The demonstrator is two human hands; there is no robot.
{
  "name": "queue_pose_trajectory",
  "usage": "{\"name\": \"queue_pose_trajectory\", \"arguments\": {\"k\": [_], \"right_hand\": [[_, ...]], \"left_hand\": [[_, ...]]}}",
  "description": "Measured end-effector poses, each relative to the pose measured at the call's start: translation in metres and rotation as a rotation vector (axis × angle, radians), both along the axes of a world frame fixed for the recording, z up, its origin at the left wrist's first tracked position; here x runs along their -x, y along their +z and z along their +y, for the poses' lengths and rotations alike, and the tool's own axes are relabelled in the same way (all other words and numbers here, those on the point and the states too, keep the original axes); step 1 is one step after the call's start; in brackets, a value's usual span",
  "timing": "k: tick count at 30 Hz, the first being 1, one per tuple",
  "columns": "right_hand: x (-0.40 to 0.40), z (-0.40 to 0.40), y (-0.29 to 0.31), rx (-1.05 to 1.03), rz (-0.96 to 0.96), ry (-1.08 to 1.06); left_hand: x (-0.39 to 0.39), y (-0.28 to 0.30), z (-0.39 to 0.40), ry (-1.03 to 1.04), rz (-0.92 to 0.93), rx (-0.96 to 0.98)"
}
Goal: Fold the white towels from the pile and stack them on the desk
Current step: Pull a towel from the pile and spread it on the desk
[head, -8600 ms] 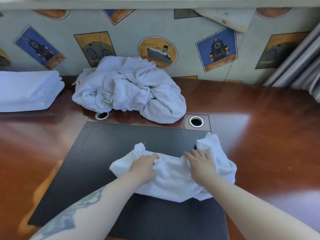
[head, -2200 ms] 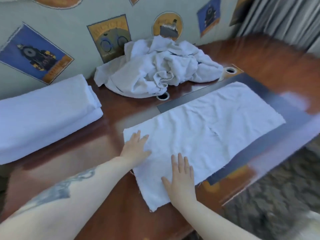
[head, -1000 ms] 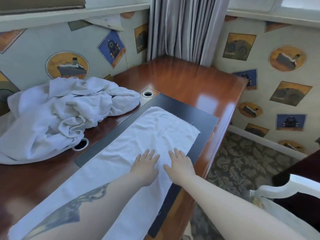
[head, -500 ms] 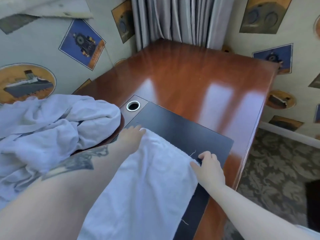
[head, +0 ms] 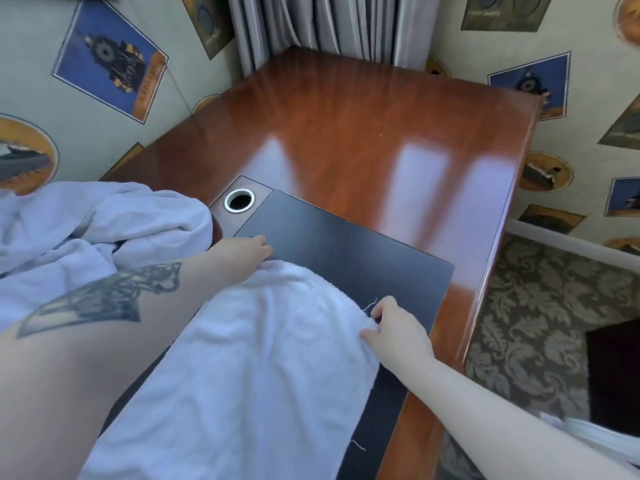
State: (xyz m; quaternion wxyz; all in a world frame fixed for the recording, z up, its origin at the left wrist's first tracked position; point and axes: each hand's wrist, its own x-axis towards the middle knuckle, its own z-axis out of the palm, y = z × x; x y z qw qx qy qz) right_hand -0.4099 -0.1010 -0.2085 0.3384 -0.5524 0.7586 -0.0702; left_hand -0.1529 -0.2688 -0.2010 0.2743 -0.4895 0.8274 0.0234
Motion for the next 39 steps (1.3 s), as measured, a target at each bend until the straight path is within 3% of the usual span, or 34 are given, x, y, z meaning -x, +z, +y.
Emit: {"name": "queue_pose_trajectory", "arguments": {"k": [4,12,22,27,39], "right_hand": [[0.001,-0.006,0.006,-0.027,0.057,0.114],[0.047,-0.037,0.048,0.222,0.144,-0.092],[-0.004,0.04,0.06,0.379,0.242,0.04],[-0.039,0.093,0.083,0.48,0.297,0.05],[-0.156,0.258,0.137,0.718,0.265,0.17]], "left_hand": [[0.006,0.007,0.006,0.217,0.238,0.06],[0.04,0.066,-0.01,0.372,0.599,0.24],[-0.035,0.058,0.084,0.35,0.676,0.333],[-0.074,0.083,0.138,0.29,0.712,0.461],[-0.181,0.124,0.304,0.394,0.734,0.487]]}}
